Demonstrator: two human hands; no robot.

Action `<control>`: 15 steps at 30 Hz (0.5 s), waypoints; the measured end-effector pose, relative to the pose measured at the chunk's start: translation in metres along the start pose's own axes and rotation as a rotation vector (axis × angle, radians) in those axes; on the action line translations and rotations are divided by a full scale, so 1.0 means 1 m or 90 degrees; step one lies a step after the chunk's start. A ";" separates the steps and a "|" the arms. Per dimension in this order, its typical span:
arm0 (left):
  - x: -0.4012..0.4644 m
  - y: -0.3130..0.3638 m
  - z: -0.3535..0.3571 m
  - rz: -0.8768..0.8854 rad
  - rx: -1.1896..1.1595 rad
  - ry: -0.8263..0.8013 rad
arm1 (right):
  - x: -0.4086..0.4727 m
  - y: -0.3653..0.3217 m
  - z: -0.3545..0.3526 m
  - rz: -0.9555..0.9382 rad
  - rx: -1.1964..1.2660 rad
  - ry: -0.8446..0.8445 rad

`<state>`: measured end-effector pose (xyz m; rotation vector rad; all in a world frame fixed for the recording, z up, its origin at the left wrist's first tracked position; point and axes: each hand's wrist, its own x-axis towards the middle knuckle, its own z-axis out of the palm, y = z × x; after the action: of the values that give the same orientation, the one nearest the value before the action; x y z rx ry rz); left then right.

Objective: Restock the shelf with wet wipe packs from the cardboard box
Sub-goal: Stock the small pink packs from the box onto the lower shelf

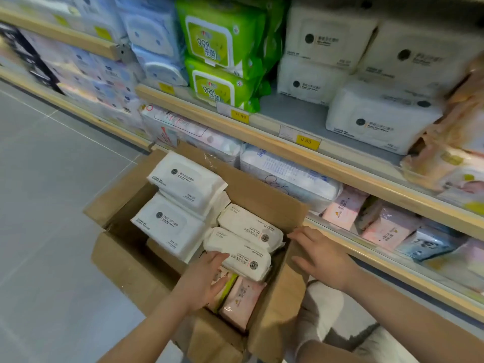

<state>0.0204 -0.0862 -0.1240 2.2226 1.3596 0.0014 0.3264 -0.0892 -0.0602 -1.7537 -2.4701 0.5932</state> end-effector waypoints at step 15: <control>-0.052 -0.111 -0.014 -0.028 0.124 0.141 | 0.102 -0.135 0.131 -0.182 -0.014 -0.259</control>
<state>-0.1009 -0.0838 -0.1464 2.4113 1.5862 0.1073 0.1353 -0.0700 -0.1538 -1.3528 -2.9273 0.9771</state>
